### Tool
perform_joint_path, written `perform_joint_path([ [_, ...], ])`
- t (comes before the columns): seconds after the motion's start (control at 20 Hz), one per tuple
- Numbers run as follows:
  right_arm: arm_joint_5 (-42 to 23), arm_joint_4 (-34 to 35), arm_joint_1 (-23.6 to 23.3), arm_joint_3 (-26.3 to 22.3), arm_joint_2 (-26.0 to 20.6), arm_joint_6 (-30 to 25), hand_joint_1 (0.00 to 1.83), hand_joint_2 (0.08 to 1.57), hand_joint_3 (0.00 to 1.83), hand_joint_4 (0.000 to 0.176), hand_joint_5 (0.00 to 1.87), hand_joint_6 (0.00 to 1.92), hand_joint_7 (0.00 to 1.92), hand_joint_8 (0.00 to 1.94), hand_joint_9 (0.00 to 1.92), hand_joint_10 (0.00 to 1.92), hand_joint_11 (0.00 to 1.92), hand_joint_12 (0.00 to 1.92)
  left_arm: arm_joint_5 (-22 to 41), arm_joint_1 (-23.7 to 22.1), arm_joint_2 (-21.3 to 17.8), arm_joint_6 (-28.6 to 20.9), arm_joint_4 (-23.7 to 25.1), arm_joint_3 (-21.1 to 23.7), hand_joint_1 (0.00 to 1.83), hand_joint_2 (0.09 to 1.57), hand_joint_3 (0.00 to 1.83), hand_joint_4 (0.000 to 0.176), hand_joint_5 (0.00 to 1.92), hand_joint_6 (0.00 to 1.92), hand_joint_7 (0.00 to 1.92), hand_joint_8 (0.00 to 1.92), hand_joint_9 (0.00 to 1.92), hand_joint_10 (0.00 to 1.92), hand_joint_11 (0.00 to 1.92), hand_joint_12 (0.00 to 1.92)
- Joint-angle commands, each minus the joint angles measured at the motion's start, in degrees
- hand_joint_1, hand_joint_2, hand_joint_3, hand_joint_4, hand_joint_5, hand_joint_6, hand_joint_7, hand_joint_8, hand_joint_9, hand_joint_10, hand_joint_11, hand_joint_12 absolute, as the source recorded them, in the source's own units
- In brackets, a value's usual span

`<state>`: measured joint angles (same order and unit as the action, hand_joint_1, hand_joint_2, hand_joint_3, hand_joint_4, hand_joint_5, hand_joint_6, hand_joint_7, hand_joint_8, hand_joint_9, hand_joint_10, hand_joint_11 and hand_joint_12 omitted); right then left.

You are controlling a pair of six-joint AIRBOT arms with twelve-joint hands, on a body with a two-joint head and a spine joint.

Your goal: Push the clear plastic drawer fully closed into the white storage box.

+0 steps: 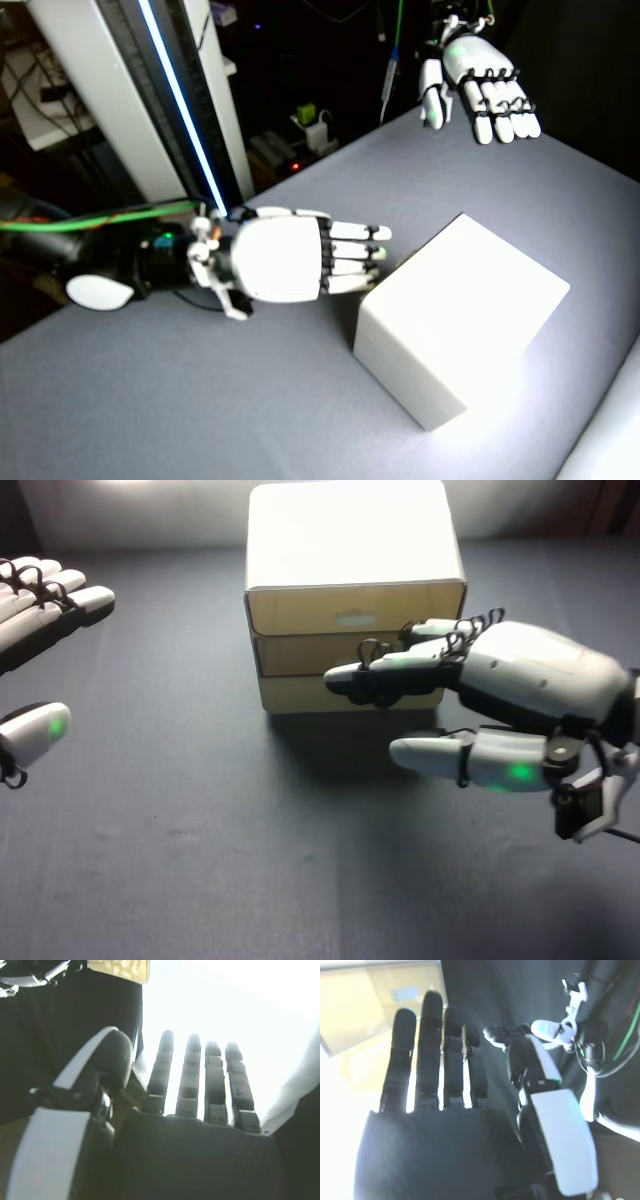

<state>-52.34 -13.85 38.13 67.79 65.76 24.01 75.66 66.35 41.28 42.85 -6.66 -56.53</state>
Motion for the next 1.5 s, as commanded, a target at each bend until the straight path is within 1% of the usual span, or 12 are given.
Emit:
perform_joint_path([
  [0.0, -9.16, 1.54, 0.09, -0.39, -0.91, -0.62, 0.48, 1.41, 0.0, 0.0, 0.46, 0.02, 0.65, 0.0, 0.45, 0.6, 0.12, 1.62, 7.24, 0.03, -0.23, -0.03, -1.92, 0.06, 0.05, 1.54, 0.21, 0.049, 0.0, 0.14, 0.01, 0.0, 0.0, 0.0, 0.0, 0.0],
  [0.1, -11.9, 2.37, 1.63, -1.75, -2.98, -0.62, 0.44, 1.46, 0.0, 0.0, 0.43, 0.0, 0.58, 0.0, 0.43, 0.6, 0.12, 1.64, 7.83, 0.53, -0.29, -0.03, -2.17, 0.15, 0.1, 1.55, 0.21, 0.039, 0.0, 0.14, 0.01, 0.0, 0.0, 0.0, 0.0, 0.0],
  [0.15, -13.7, 3.35, 2.63, -2.41, -3.92, -0.61, 0.41, 1.46, 0.0, 0.0, 0.5, 0.02, 0.7, 0.08, 0.4, 1.01, 0.23, 1.8, 8.11, 0.67, -0.33, -0.03, -2.22, 0.22, 0.11, 1.55, 0.2, 0.042, 0.0, 0.14, 0.01, 0.0, 0.0, 0.0, 0.0, 0.0],
  [0.25, -17.52, 6.1, 5.22, -4.32, -6.81, 0.21, 0.48, 1.45, 0.0, 0.0, 0.49, 0.01, 0.66, 0.07, 0.24, 1.07, 0.03, 1.86, 8.87, 0.91, -0.37, -0.03, -2.37, 0.41, 0.1, 1.55, 0.2, 0.025, 0.01, 0.14, 0.01, 0.0, 0.0, 0.0, 0.0, 0.0],
  [0.6, -26.3, 14.18, 12.21, -10.64, -15.96, 8.2, 0.41, 1.43, 0.0, 0.0, 0.49, 0.0, 0.65, 0.09, 0.23, 1.09, 0.02, 1.87, 12.89, 2.91, -1.1, 0.69, -3.8, 1.42, 0.0, 1.54, 0.2, 0.032, 0.01, 0.06, 0.01, 0.0, 0.0, 0.0, 0.0, 0.0],
  [0.7, -28.12, 16.79, 14.26, -11.08, -17.51, 8.77, 0.29, 1.48, 0.01, 0.003, 0.3, 0.03, 0.21, 0.03, 0.06, 0.25, 0.0, 0.94, 14.18, 3.51, -1.18, 0.89, -4.47, 1.57, 0.0, 1.46, 0.16, 0.081, 0.0, 0.01, 0.0, 0.0, 0.0, 0.0, 0.0, 0.0],
  [0.85, -29.78, 20.15, 16.53, -12.41, -19.77, 11.88, 0.17, 1.49, 0.0, 0.024, 0.09, 0.01, 0.01, 0.0, 0.0, 0.0, 0.0, 0.05, 15.41, 3.55, -1.18, 1.3, -4.91, 1.67, 0.0, 1.31, 0.07, 0.112, 0.0, 0.0, 0.0, 0.0, 0.0, 0.0, 0.0, 0.0],
  [0.9, -30.5, 21.79, 17.54, -13.42, -21.01, 14.25, 0.16, 1.46, 0.0, 0.031, 0.06, 0.0, 0.0, 0.0, 0.0, 0.0, 0.0, 0.01, 15.83, 3.55, -1.18, 1.5, -5.03, 1.72, 0.0, 1.28, 0.06, 0.123, 0.0, 0.0, 0.0, 0.0, 0.0, 0.0, 0.0, 0.0],
  [1.05, -32.46, 25.17, 19.89, -14.09, -22.92, 15.85, 0.02, 1.32, 0.0, 0.0, 0.0, 0.0, 0.0, 0.0, 0.0, 0.0, 0.0, 0.0, 16.45, 3.55, -1.15, 2.0, -5.62, 1.81, 0.0, 1.2, 0.01, 0.17, 0.0, 0.0, 0.0, 0.0, 0.0, 0.0, 0.0, 0.0],
  [1.25, -35.51, 27.88, 21.99, -15.01, -24.48, 17.08, 0.1, 1.31, 0.0, 0.018, 0.0, 0.0, 0.0, 0.0, 0.0, 0.0, 0.0, 0.0, 19.1, 4.28, -1.12, 2.53, -7.07, 2.12, 0.0, 1.17, 0.0, 0.176, 0.0, 0.0, 0.0, 0.0, 0.0, 0.0, 0.0, 0.0],
  [1.35, -37.72, 29.21, 23.25, -15.4, -25.09, 17.25, 0.09, 1.32, 0.0, 0.0, 0.0, 0.0, 0.0, 0.0, 0.0, 0.0, 0.0, 0.0, 21.11, 5.37, -1.12, 2.86, -8.17, 2.41, 0.0, 1.16, 0.0, 0.176, 0.0, 0.0, 0.0, 0.0, 0.0, 0.0, 0.0, 0.0],
  [1.45, -39.7, 29.77, 24.36, -15.9, -25.72, 17.45, 0.13, 1.26, 0.0, 0.02, 0.0, 0.0, 0.0, 0.0, 0.0, 0.0, 0.0, 0.0, 22.41, 6.14, -1.16, 2.89, -8.6, 2.6, 0.0, 1.14, 0.0, 0.176, 0.0, 0.0, 0.0, 0.0, 0.0, 0.0, 0.0, 0.0],
])
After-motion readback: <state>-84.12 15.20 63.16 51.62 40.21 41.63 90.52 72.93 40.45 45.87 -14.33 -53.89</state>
